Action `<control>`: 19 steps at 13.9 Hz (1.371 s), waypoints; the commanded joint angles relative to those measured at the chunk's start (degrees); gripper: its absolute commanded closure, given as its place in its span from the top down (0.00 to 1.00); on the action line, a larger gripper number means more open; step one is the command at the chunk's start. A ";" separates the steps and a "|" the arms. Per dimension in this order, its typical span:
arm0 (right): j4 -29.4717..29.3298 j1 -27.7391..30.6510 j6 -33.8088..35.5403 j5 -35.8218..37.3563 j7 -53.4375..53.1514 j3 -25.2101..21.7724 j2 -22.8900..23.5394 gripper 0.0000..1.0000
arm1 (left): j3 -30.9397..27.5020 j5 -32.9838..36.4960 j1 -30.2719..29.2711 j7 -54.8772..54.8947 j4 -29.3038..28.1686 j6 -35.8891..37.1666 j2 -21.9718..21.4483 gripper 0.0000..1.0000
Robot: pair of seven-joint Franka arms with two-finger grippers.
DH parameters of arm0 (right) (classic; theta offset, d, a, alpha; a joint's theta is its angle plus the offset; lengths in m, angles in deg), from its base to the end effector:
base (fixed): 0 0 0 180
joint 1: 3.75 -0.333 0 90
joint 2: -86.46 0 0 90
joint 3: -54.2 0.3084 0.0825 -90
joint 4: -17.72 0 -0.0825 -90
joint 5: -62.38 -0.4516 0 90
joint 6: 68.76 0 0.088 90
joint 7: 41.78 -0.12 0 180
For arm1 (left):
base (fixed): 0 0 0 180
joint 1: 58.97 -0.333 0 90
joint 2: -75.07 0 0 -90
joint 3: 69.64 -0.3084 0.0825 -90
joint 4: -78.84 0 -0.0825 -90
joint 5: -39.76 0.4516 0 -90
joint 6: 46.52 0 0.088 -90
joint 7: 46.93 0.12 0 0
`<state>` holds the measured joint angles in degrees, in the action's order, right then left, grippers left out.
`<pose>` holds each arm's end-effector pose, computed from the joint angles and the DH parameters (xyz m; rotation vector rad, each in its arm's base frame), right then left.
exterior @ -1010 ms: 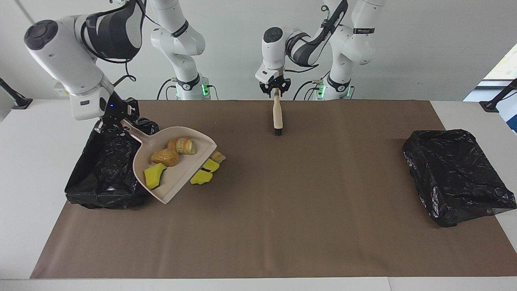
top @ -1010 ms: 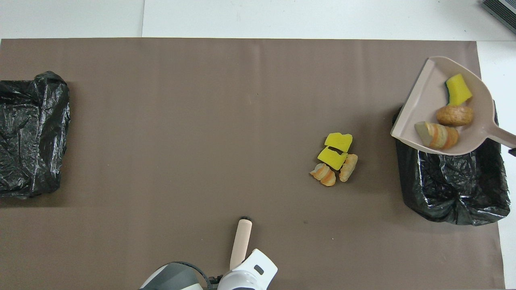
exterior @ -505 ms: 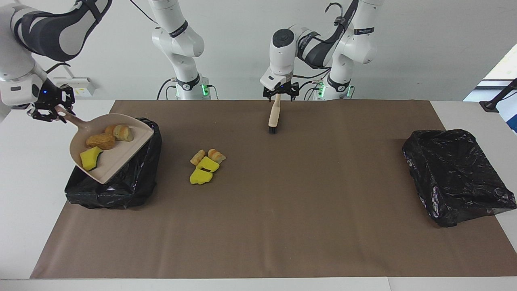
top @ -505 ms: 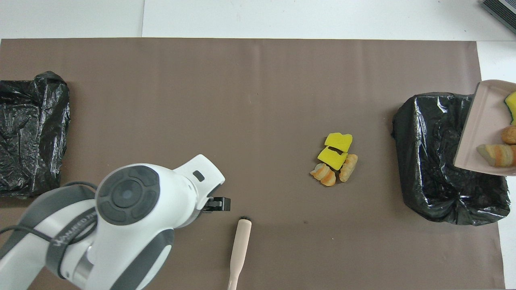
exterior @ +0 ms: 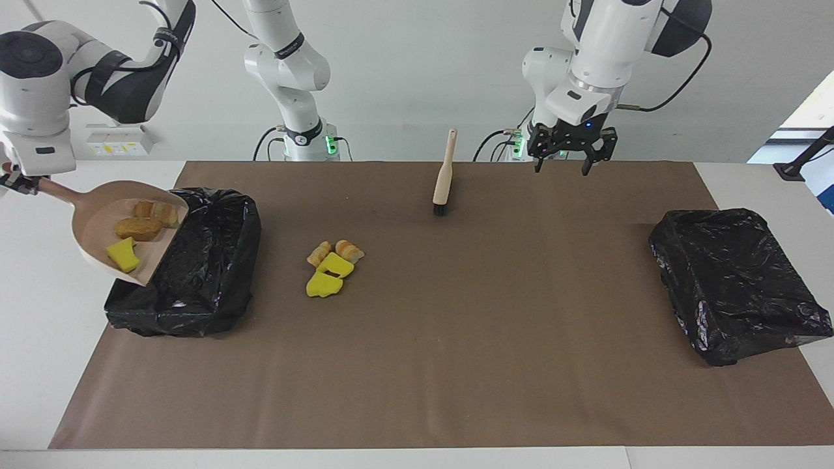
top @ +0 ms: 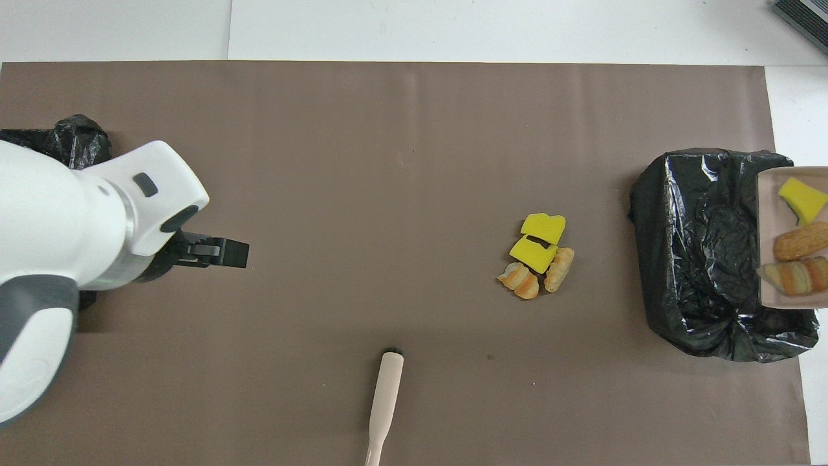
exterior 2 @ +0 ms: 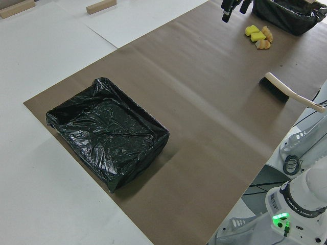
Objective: Sweep and dump trash in bin
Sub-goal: 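Tip the dustpan with the right gripper to dump trash into the bin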
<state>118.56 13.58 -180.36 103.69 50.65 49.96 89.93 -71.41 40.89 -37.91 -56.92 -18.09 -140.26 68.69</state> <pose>0.6008 -0.2927 0.5157 1.9143 1.7289 -0.6888 0.5623 -0.1935 0.6119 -3.1282 0.2557 -0.0909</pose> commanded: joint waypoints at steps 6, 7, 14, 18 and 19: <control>3.93 -0.98 -3.54 12.03 1.44 0.19 -1.45 0.00 | 0.28 0.27 -10.59 13.24 20.11 17.80 6.81 1.00; 3.14 -0.98 -3.10 12.38 1.62 0.28 -1.71 0.00 | 0.28 0.10 -10.86 13.33 20.12 17.80 6.99 1.00; -5.55 -0.89 3.65 -1.21 -2.40 1.15 -3.47 0.00 | 0.46 -2.01 -13.59 14.98 21.96 17.46 7.52 1.00; -8.11 -0.98 14.10 -11.32 -20.99 5.71 -3.47 0.00 | 0.28 -1.93 -13.67 15.88 17.92 14.04 5.06 1.00; -7.94 -0.98 16.22 -14.91 -29.06 7.73 -3.65 0.00 | 0.28 -1.84 -13.67 15.88 17.83 13.94 4.97 1.00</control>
<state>111.71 12.33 -167.97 93.66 32.33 54.61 86.12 -71.61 39.46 -50.61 -41.83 1.96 -124.56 75.22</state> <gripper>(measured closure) 0.678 0.000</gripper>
